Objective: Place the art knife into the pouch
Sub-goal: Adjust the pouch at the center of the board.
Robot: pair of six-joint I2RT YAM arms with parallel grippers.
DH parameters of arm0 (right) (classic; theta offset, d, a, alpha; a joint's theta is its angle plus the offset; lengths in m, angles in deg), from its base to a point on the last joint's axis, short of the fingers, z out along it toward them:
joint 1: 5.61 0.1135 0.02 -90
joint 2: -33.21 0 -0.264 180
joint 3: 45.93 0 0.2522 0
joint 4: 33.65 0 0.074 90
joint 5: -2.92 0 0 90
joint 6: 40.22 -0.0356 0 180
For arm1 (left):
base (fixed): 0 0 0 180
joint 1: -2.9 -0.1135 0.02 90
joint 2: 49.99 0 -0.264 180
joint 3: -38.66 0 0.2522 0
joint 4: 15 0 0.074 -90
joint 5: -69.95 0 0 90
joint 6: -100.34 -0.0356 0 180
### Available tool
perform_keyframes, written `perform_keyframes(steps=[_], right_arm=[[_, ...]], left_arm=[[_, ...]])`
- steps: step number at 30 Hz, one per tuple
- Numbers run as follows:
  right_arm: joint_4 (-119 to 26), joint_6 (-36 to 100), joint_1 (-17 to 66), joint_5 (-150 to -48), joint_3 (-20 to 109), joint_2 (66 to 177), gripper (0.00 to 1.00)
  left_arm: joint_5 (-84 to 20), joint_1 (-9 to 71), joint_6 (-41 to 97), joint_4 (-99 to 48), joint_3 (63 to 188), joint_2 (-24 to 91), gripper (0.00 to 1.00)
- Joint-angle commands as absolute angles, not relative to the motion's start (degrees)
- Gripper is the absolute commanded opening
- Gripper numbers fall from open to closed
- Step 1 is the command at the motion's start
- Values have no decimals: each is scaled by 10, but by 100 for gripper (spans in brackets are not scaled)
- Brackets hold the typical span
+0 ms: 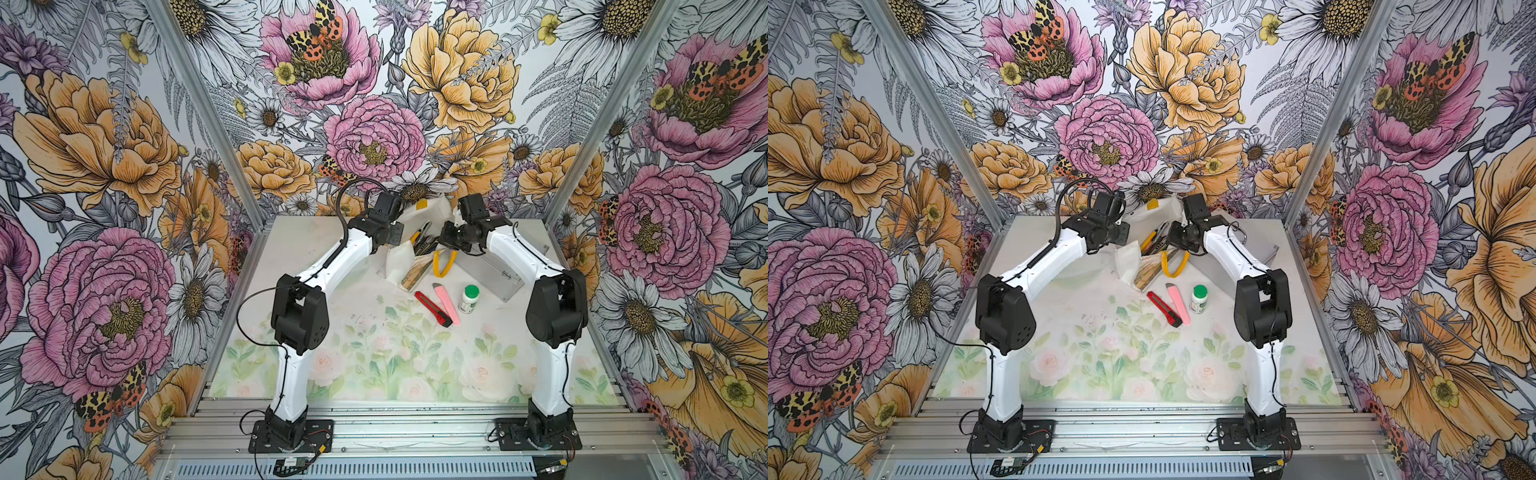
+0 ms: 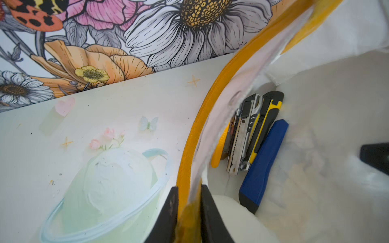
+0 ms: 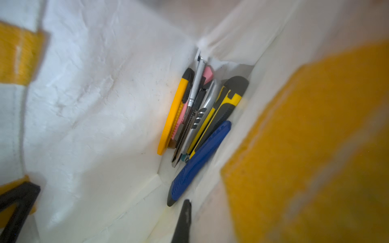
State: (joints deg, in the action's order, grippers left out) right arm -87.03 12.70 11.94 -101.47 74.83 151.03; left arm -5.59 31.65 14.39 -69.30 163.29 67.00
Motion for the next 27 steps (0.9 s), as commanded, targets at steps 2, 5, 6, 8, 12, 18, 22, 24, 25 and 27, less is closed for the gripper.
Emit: perform_keyframes(steps=[2,5,6,8,12,18,22,24,25,27], right_arm=[[-852,133,156,-1035,799,1503,0],[-853,136,177,-1046,815,1510,0],[-853,138,186,-1051,820,1512,0],[-853,137,204,-1063,823,1513,0],[-854,144,243,-1076,813,1508,0],[-855,148,275,-1078,798,1498,0],[-856,149,281,-1083,796,1507,0],[-857,145,281,-1082,792,1509,0],[-858,144,281,-1077,789,1507,0],[-858,147,281,-1066,783,1499,0]], left_arm=[[-17,292,142,-703,1573,586,18],[-18,284,148,-704,1519,531,15],[-20,280,150,-704,1498,507,15],[-19,276,156,-705,1459,469,16],[-19,273,169,-706,1370,378,17],[-72,263,228,-709,1260,241,20],[-77,261,259,-713,1195,188,21],[-76,258,270,-716,1172,176,21],[-77,257,276,-717,1164,171,21],[-77,257,286,-715,1156,166,22]])
